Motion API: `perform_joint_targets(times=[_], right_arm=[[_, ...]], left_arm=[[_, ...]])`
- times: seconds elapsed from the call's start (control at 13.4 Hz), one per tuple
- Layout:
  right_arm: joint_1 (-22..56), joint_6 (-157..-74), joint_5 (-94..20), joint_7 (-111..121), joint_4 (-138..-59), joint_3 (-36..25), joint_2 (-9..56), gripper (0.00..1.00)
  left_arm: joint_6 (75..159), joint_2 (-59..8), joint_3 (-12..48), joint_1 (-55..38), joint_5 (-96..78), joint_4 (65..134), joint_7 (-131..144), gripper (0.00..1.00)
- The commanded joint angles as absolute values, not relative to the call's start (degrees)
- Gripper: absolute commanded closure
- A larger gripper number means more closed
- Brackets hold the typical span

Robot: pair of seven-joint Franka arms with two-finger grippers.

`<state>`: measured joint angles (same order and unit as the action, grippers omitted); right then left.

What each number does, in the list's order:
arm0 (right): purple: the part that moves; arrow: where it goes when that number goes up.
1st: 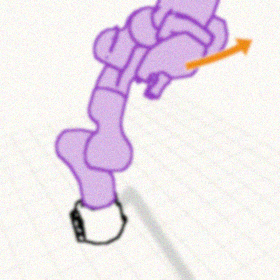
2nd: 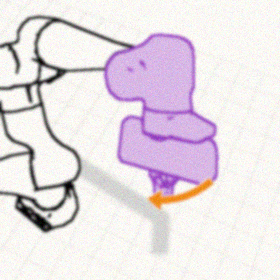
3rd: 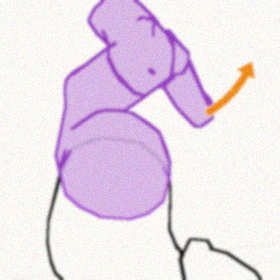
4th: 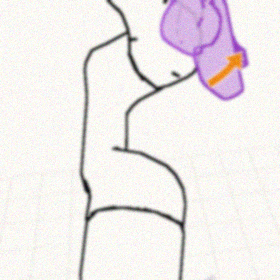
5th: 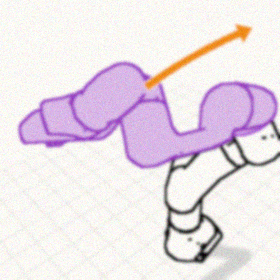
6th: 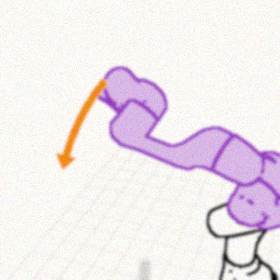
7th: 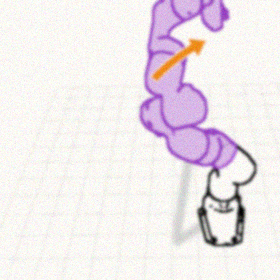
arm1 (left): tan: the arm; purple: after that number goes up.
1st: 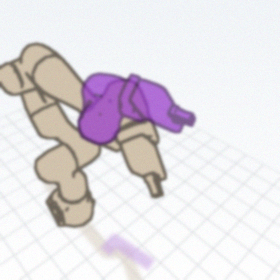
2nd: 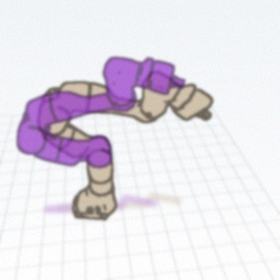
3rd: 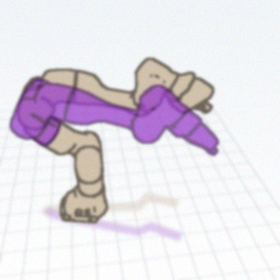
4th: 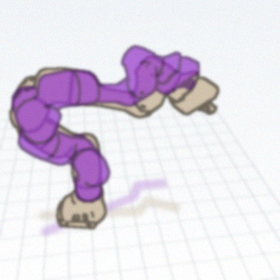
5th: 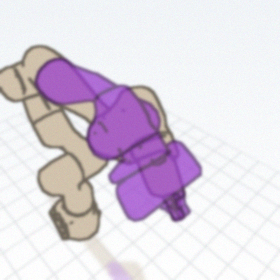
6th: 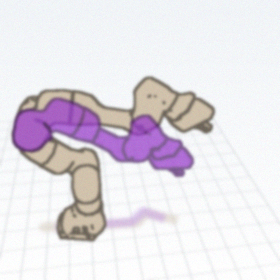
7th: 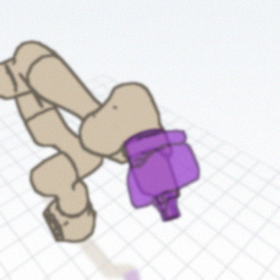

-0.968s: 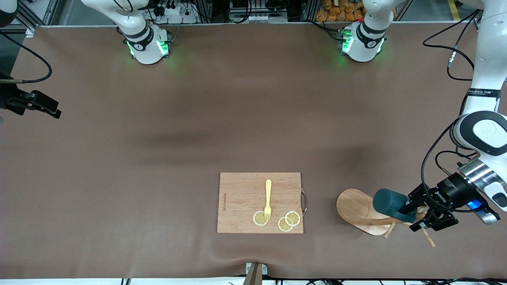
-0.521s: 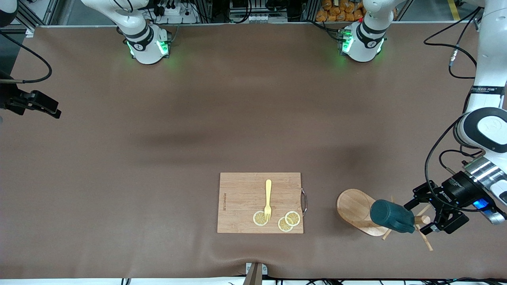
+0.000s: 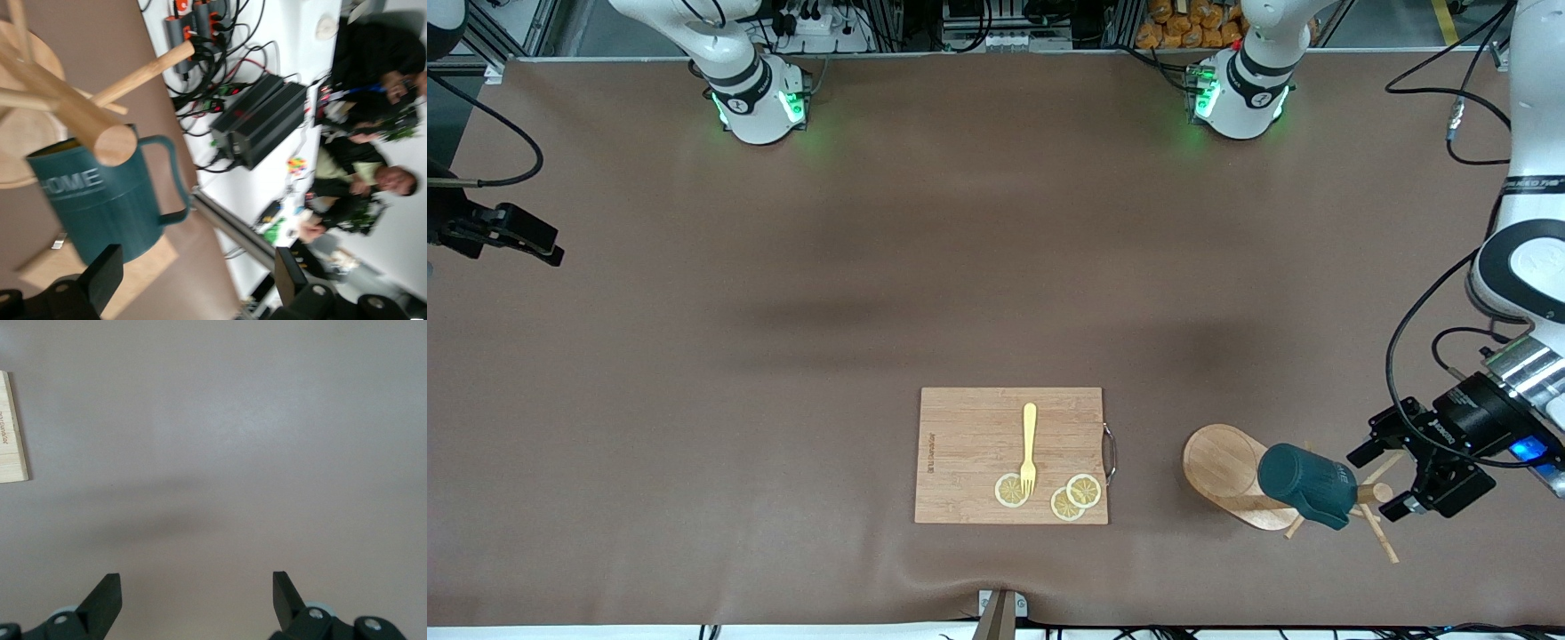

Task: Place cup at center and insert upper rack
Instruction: 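Open the left gripper and pull it away from the mug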

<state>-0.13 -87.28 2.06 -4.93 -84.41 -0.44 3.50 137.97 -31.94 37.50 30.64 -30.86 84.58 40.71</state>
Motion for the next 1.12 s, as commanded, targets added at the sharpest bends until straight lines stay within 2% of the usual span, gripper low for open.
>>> perform_joint_targets(times=[0.0, 0.37, 0.67, 1.04], right_arm=[[-0.4, -86.7, 1.8, -5.4, -83.5, -0.4, 3.7, 0.00], [-0.4, -86.6, 1.8, -5.4, -83.5, -0.4, 3.7, 0.00], [-0.4, -86.7, 1.7, -5.4, -83.6, -0.4, 3.7, 0.00], [-0.4, -86.7, 1.7, -5.4, -83.6, -0.4, 3.7, 0.00]], left_arm=[[133.7, -27.8, 36.4, 30.8, -23.3, 85.6, 43.6, 0.00], [122.5, -20.7, 32.1, 27.3, -15.4, 86.0, 42.8, 0.00], [110.8, -14.3, 19.5, 15.8, -14.8, 86.3, 36.5, 0.00], [98.1, -6.1, 11.4, 4.7, -7.5, 89.7, 28.5, 0.00]])
